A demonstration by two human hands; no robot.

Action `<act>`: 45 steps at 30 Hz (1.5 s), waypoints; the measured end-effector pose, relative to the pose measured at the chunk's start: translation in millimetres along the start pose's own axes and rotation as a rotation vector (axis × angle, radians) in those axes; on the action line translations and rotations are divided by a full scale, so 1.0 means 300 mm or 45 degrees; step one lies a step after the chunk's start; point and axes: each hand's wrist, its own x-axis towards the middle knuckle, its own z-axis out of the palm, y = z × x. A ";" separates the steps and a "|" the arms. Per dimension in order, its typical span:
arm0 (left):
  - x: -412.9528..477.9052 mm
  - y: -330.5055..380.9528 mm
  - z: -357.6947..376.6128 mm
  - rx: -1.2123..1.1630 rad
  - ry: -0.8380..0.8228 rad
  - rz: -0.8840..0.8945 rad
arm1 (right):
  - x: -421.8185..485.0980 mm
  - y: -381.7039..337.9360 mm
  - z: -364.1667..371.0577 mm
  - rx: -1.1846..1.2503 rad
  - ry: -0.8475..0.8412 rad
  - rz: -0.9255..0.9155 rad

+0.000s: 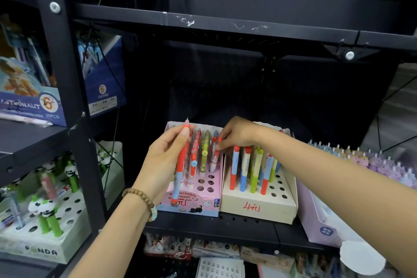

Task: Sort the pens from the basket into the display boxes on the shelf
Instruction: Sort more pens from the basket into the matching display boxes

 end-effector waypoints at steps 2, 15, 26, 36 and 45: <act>-0.006 0.015 -0.001 -0.066 0.032 0.002 | -0.007 0.002 -0.002 0.020 -0.031 0.001; -0.018 0.066 -0.022 -0.328 0.322 0.023 | -0.103 -0.016 -0.024 0.395 0.318 -0.190; -0.020 0.038 0.052 -0.280 0.430 0.111 | -0.304 -0.010 -0.045 1.310 0.309 -0.265; -0.035 -0.064 -0.071 1.018 0.115 0.345 | -0.239 0.041 -0.118 0.736 0.545 -0.183; -0.061 -0.030 0.092 0.909 -0.043 0.541 | -0.339 0.115 -0.233 1.056 0.689 -0.294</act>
